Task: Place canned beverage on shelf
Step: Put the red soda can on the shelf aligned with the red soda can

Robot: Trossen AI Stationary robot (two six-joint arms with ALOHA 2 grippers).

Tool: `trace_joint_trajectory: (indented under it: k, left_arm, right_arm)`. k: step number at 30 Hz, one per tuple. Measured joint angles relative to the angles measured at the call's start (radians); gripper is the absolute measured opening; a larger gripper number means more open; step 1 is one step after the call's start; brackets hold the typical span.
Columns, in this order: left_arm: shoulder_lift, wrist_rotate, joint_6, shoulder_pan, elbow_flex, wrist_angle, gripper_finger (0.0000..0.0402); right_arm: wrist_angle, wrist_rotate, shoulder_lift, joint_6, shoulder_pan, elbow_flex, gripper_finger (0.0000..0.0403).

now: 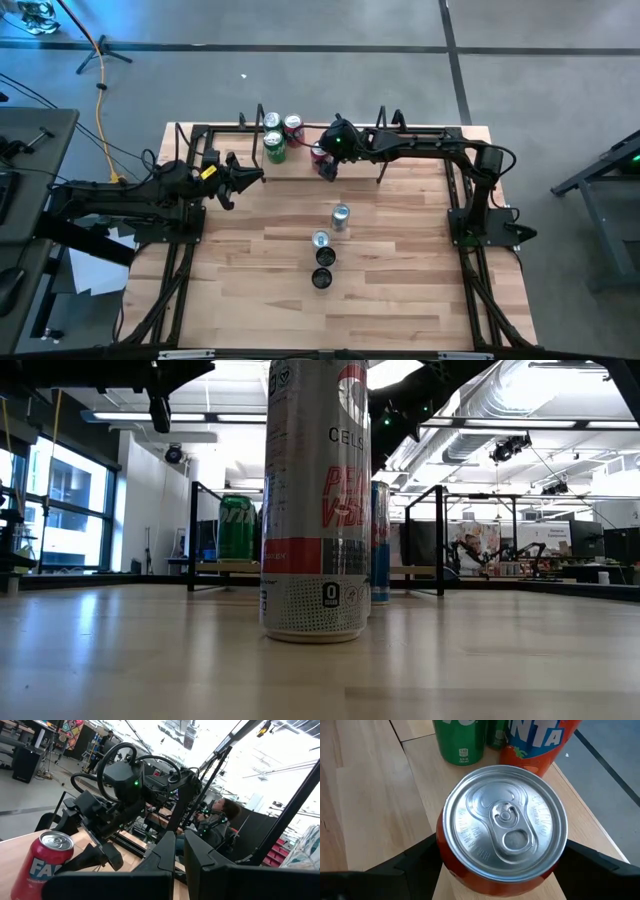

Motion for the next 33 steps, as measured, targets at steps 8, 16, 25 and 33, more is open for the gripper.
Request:
trace_joint_trajectory:
  k: [8, 16, 25, 33]
  left_arm:
    - [0.000, 0.000, 0.000, 0.000, 0.000, 0.000, 0.0001]
    - [0.000, 0.000, 0.000, 0.000, 0.000, 0.000, 0.0001]
    - [0.000, 0.000, 0.000, 0.000, 0.000, -0.001, 0.0001]
    - [0.000, -0.001, 0.036, 0.000, 0.000, -0.001, 0.0001]
  right_arm:
    - [-0.021, 0.058, 0.000, 0.019, 0.000, -0.001, 0.0366]
    - [-0.083, 0.095, 0.000, 0.025, -0.001, 0.026, 0.0396]
    - [-0.340, 0.035, -0.002, -0.115, 0.000, 0.111, 0.0398]
    - [-0.548, -0.062, -0.003, -0.133, 0.000, 0.169, 0.0397]
